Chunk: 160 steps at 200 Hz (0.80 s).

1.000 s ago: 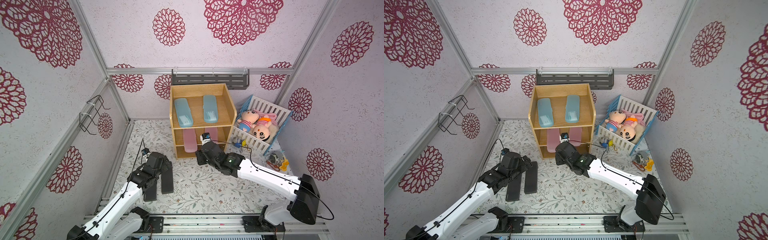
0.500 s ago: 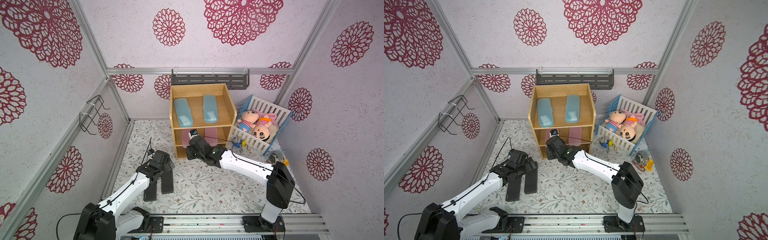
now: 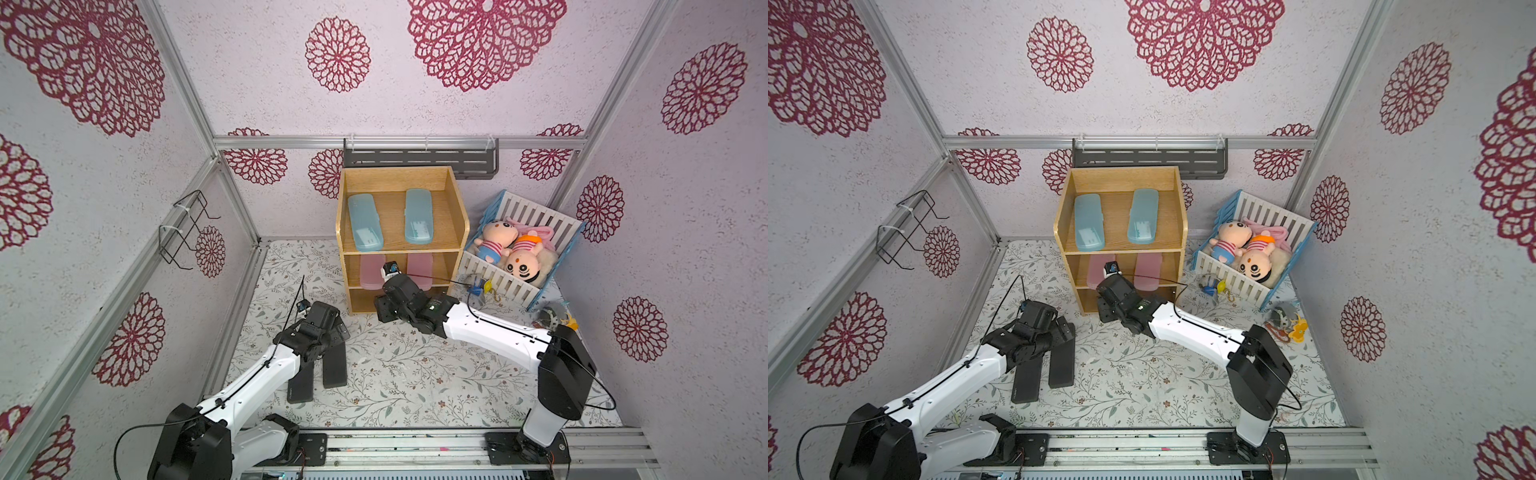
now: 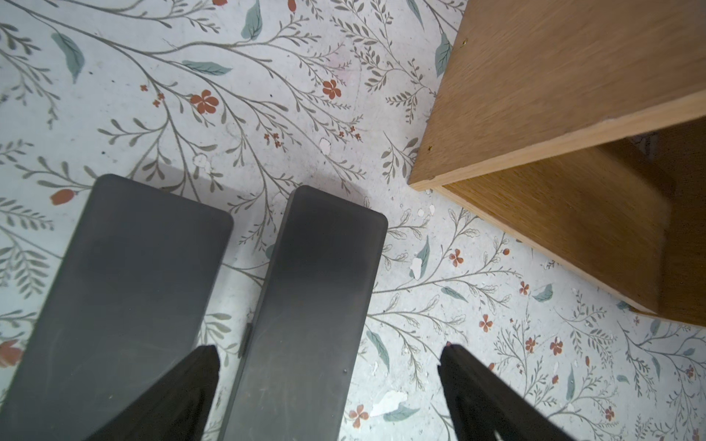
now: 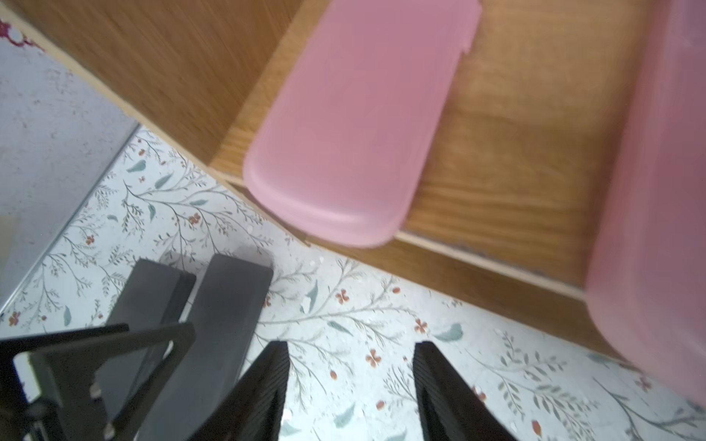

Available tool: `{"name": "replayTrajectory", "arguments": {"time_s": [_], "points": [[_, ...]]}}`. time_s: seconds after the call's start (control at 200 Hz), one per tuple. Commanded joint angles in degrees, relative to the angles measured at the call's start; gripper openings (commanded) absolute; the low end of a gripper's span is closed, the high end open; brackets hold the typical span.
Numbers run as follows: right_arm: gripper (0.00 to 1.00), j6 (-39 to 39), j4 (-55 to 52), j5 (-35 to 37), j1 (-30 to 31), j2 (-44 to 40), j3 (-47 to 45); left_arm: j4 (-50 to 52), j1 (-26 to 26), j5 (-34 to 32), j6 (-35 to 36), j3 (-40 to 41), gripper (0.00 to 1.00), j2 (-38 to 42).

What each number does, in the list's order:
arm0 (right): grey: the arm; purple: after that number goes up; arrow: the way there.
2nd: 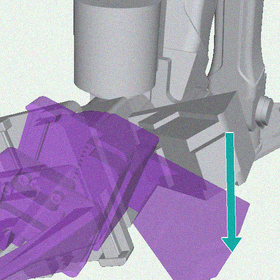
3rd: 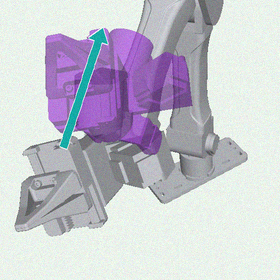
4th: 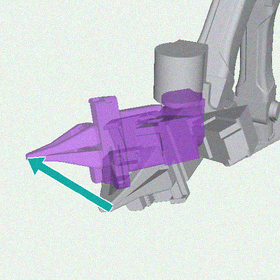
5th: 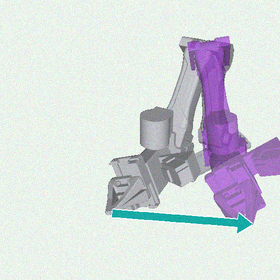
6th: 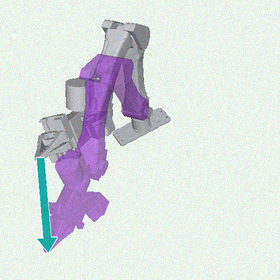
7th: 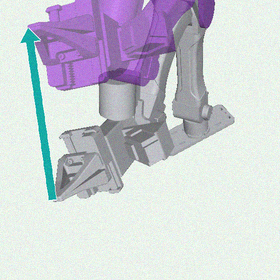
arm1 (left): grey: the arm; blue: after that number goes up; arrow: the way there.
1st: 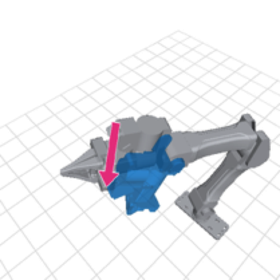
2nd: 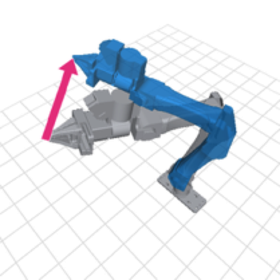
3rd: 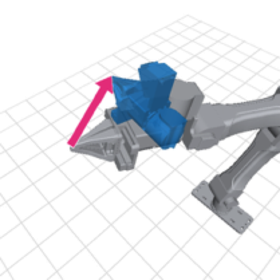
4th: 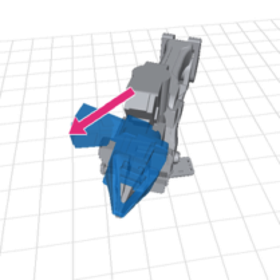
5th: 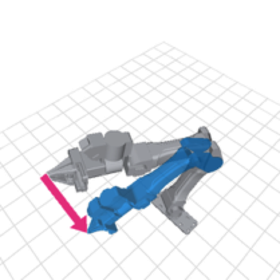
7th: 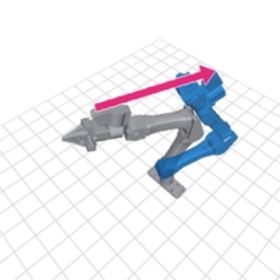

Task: Place the pencil cases on the shelf according to color
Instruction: Place the pencil case on the shelf, then move the pencil case to the center of the board.

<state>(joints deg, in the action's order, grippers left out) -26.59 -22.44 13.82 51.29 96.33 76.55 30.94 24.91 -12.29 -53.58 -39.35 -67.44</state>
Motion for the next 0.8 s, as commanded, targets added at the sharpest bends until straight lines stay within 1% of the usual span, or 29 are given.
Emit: {"name": "replayTrajectory", "arguments": {"time_s": [0.0, 0.185, 0.285, 0.435, 0.53, 0.63, 0.705, 0.735, 0.755, 0.795], "points": [[0.66, -0.39, 3.98, 0.05, 1.43, -7.29, -3.78, 0.27, 1.73, 0.18, 0.27, 0.52, 0.97, -2.33], [0.77, -1.7, 3.95, 2.72, 5.78, -13.86, -10.97, 1.88, 4.31, -1.79, -1.99, -0.19, 0.97, -6.82], [0.82, -1.71, 4.54, 3.68, 7.47, -16.91, -14.84, 0.64, 5.6, -2.46, -3.23, 0.77, 0.97, -9.12], [0.85, -2.48, 4.01, 5.27, 8.84, -20.24, -19.04, -1.87, 8.46, -2.12, -5.13, 1.66, 0.97, -13.84], [0.85, -3.43, 3.78, 6.78, 9.07, -22.15, -21.71, -1.15, 11.11, -2.94, -6.62, 0.57, 0.97, -17.22], [0.85, -4.52, 3.05, 8.52, 9.1, -24.06, -23.91, -1.06, 14.24, -3.37, -8.65, -0.1, 1.0, -19.32], [0.85, -5.3, 1.95, 10.22, 9.11, -25.66, -25.31, -1.37, 17.31, -3.79, -10.55, -0.45, 0.95, -19.79], [0.85, -5.47, 1.43, 10.98, 9.14, -26.47, -25.79, -2.1, 18.78, -3.73, -11.04, -0.46, 0.89, -19.72], [0.85, -5.56, 1.08, 11.53, 9.15, -27.01, -26.05, -2.81, 19.7, -3.53, -11.17, -0.38, 0.82, -19.69], [0.85, -5.75, 0.38, 12.52, 9.18, -28.19, -26.68, -4.18, 21.58, -2.97, -11.79, -0.28, 0.72, -19.64]]}}
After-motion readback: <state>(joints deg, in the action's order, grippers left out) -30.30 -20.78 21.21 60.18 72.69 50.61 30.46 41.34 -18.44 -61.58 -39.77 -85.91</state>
